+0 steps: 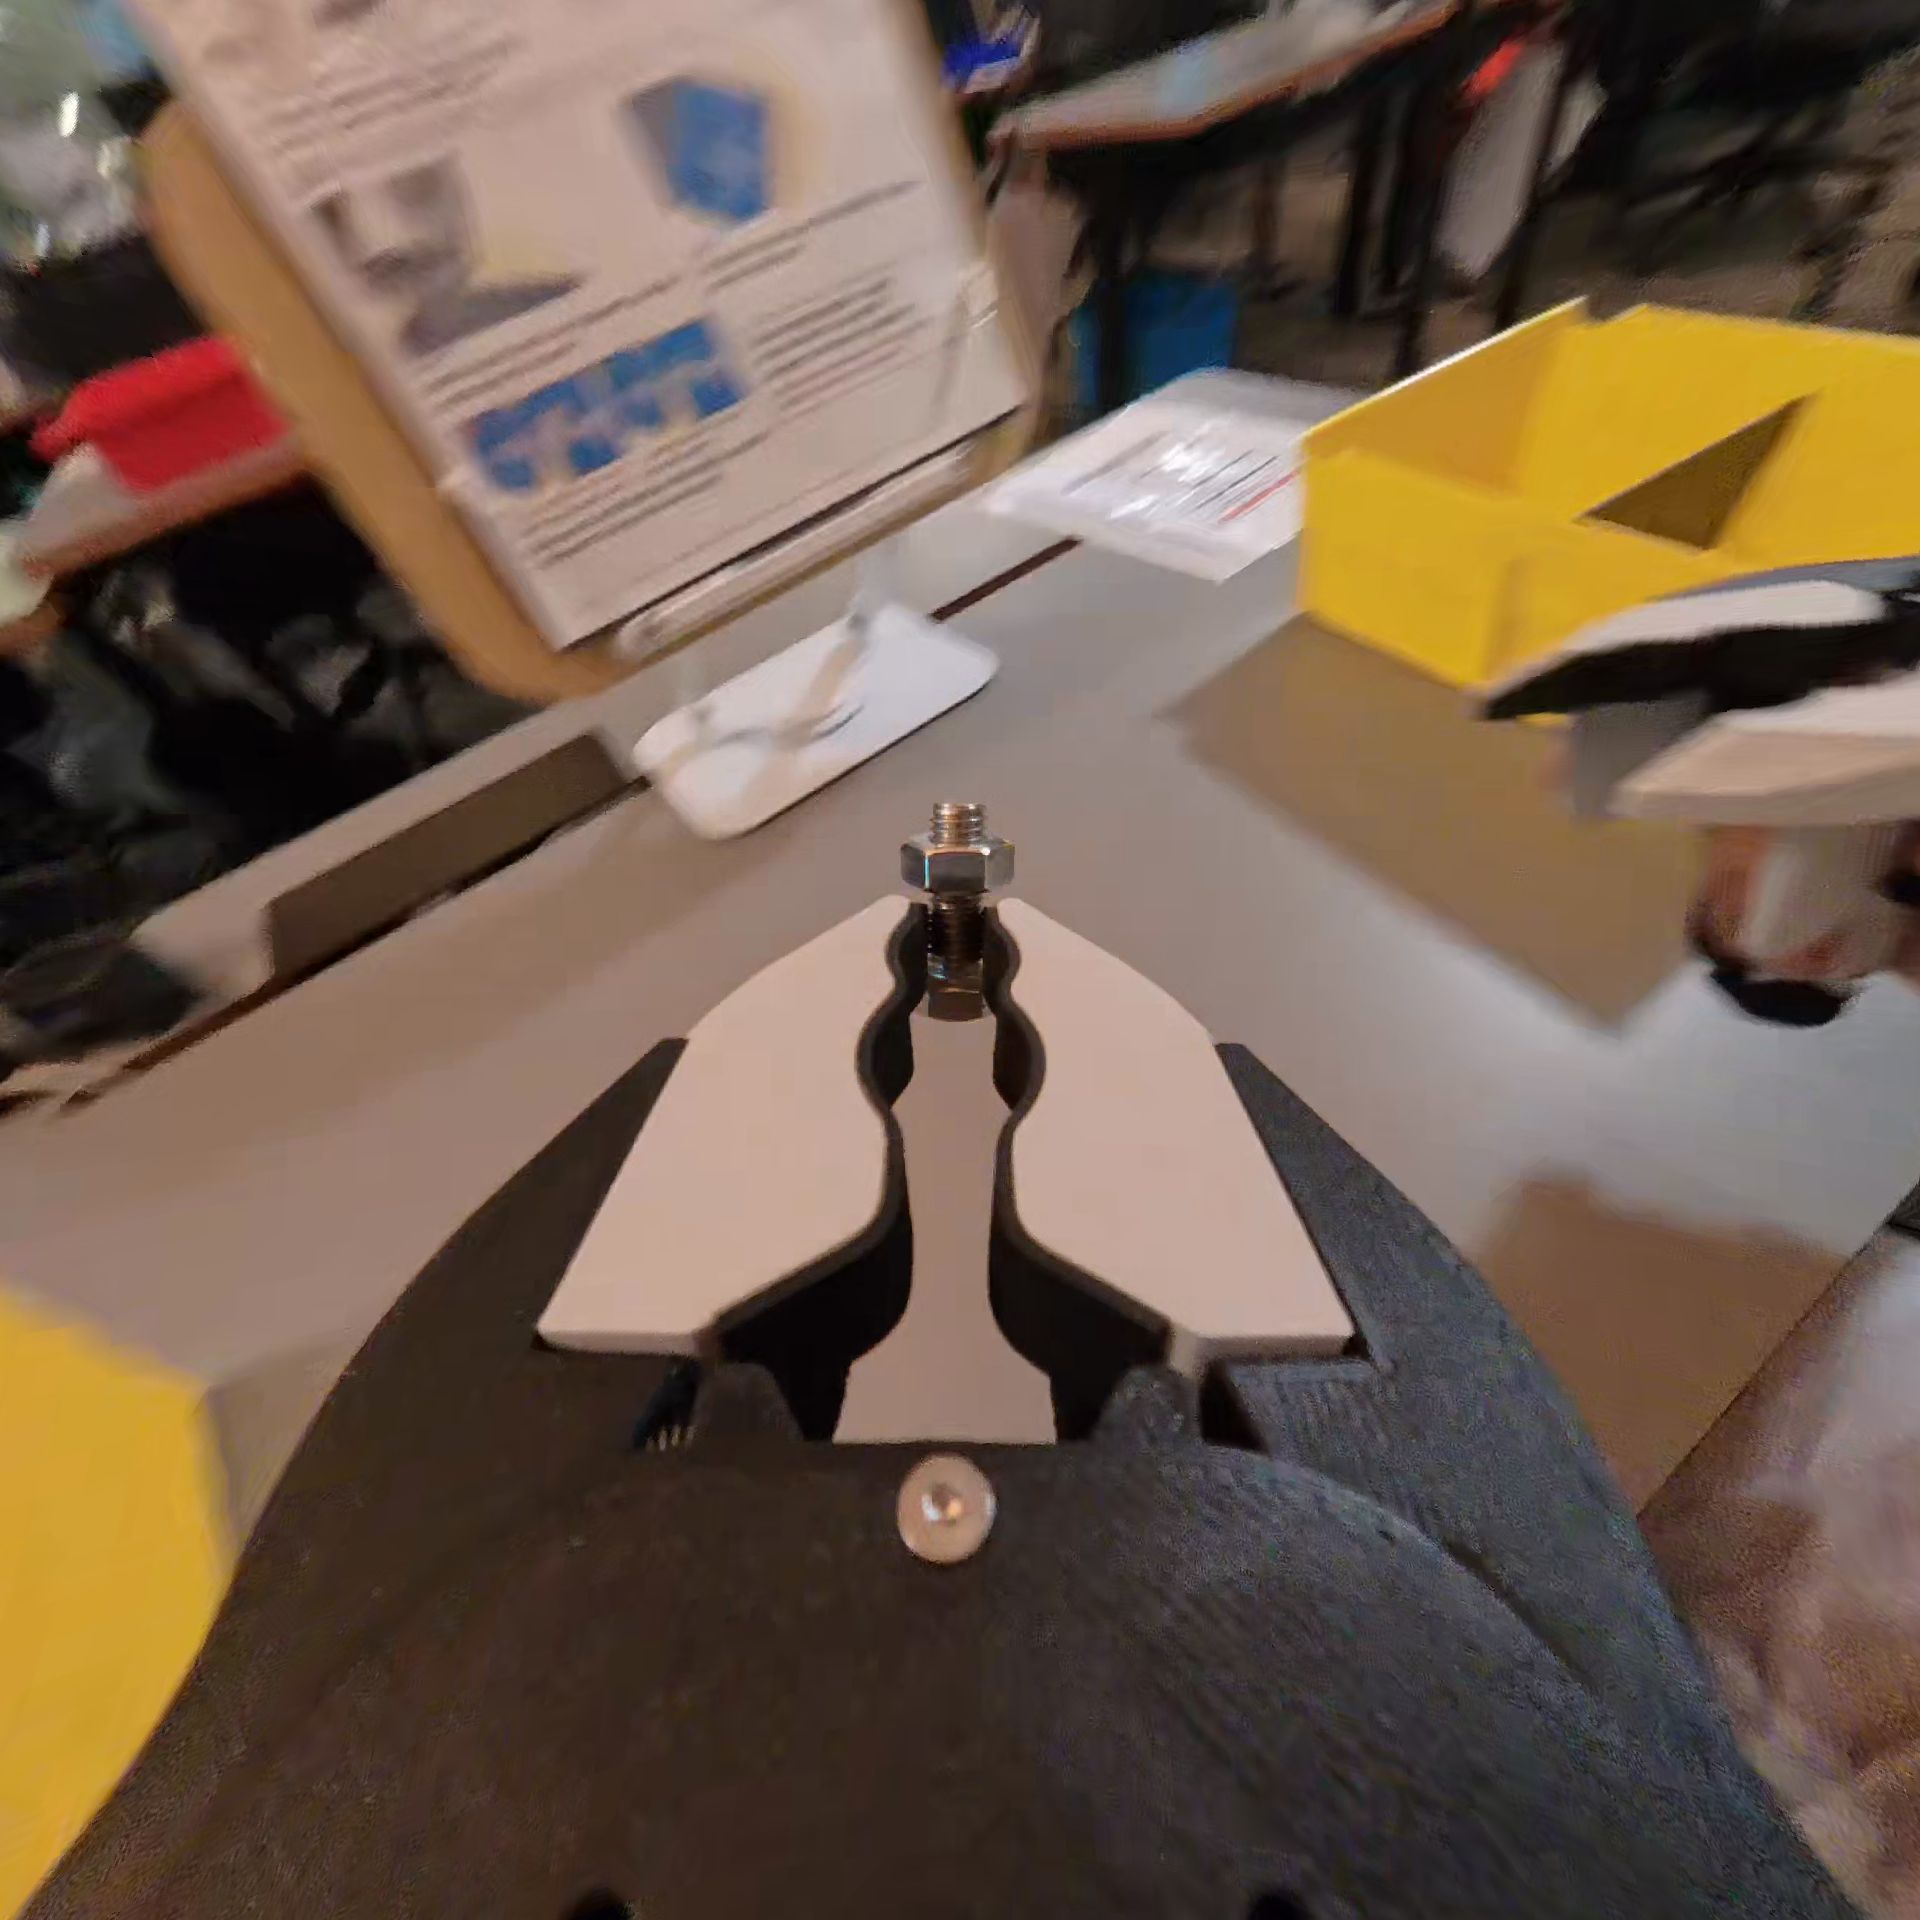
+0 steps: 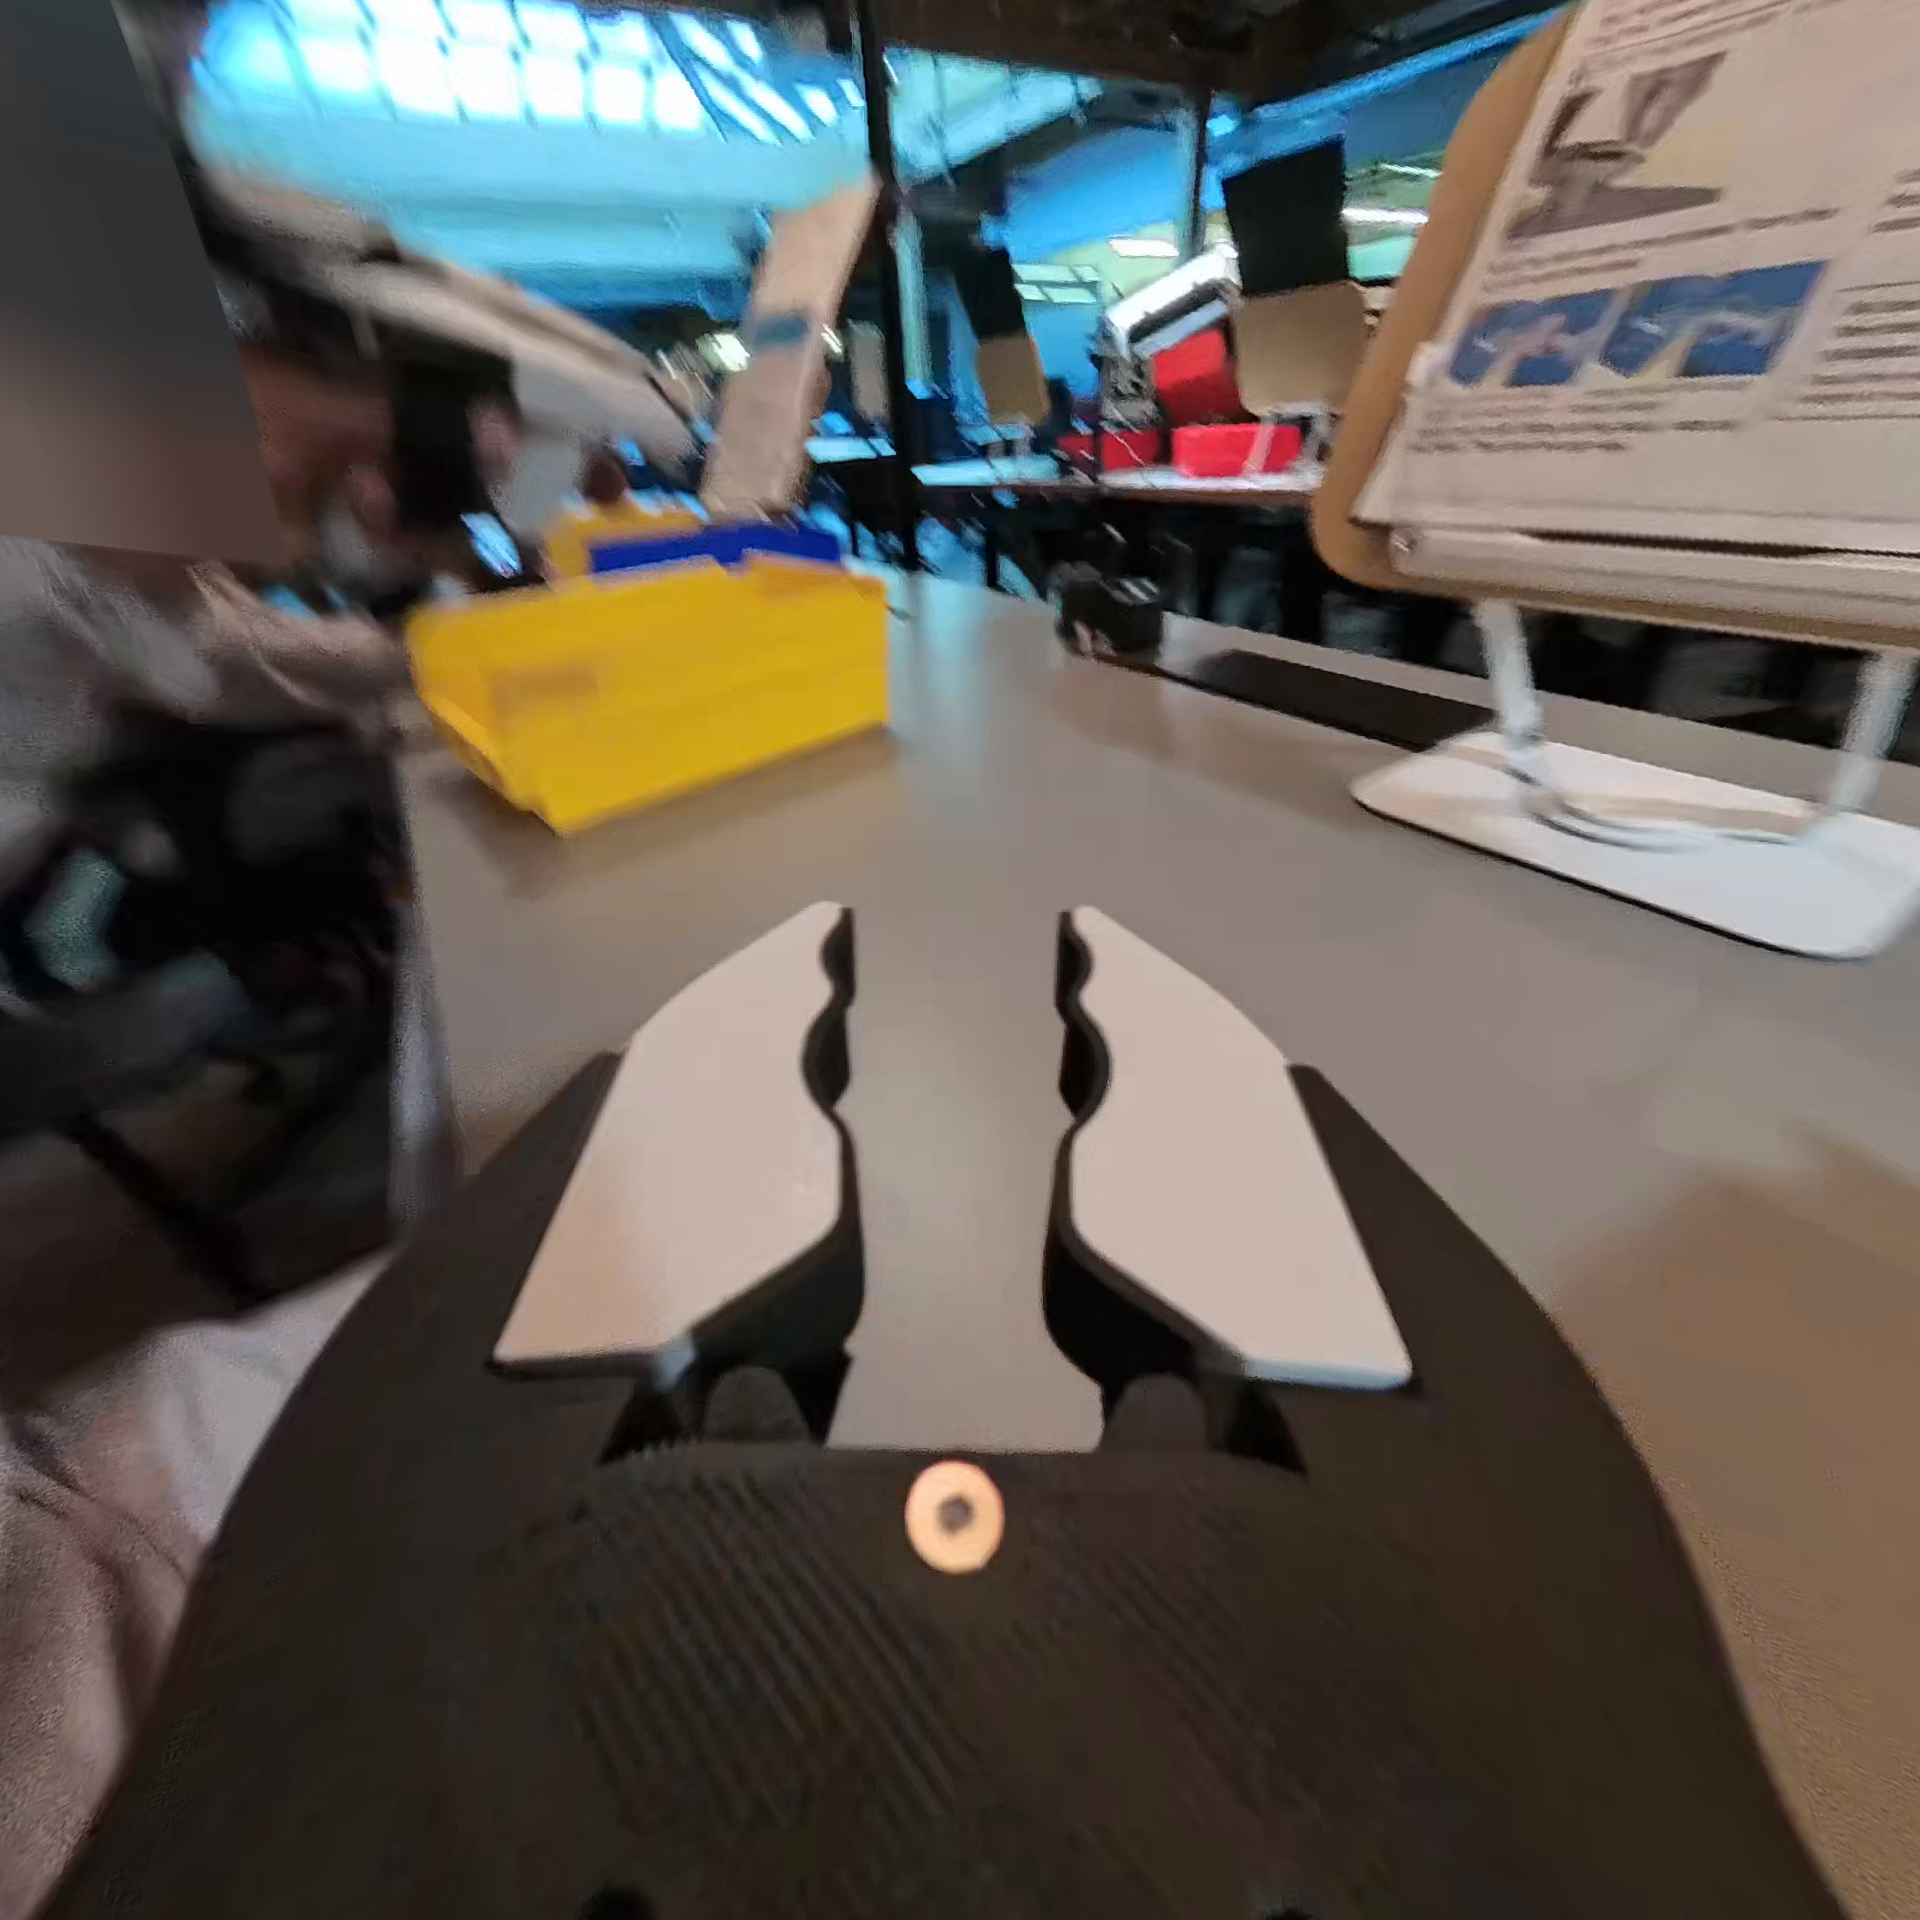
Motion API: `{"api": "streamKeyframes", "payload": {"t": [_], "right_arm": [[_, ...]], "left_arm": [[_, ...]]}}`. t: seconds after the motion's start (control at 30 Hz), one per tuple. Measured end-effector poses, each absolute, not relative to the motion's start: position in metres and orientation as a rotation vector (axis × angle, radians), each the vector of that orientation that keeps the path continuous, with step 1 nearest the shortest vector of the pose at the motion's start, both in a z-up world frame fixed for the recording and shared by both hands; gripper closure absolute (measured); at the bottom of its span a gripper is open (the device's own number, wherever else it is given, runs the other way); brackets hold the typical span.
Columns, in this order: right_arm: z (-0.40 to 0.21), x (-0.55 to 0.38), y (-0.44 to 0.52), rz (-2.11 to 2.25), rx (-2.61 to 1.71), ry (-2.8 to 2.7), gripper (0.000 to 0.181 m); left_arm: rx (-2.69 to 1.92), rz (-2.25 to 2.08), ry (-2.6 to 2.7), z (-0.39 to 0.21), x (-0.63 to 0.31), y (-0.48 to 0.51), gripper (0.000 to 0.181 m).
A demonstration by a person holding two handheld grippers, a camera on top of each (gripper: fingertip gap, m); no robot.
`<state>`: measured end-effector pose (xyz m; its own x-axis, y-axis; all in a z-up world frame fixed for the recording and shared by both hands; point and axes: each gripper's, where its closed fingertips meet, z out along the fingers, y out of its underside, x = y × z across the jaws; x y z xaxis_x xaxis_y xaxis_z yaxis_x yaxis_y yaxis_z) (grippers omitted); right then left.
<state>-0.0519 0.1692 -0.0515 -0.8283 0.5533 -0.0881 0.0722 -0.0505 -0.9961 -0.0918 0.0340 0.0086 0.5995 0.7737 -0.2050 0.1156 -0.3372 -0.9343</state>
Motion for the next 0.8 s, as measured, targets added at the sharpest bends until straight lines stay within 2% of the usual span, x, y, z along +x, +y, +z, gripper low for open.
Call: {"api": "streamKeyframes", "payload": {"t": [0.07,0.17,0.33,0.47,0.8], "right_arm": [[-0.016,-0.053,0.154,2.148,-0.663,-1.802,0.135],[0.008,-0.056,0.153,2.275,-0.659,-1.682,0.135],[-0.039,-0.054,0.171,2.160,-0.718,-1.758,0.144],[-0.058,-0.064,0.177,2.042,-0.770,-1.886,0.146],[-0.064,-0.045,0.183,1.953,-0.758,-1.890,0.144]], "left_arm": [[-1.758,0.789,-0.643,-0.012,-0.081,0.084,0.171],[-1.593,0.650,-0.701,-0.043,-0.061,0.130,0.172],[-1.538,0.667,-0.614,-0.078,-0.069,0.159,0.171],[-1.474,0.495,-0.683,-0.081,-0.072,0.160,0.171],[-1.532,0.493,-0.470,-0.070,-0.049,0.190,0.172]]}}
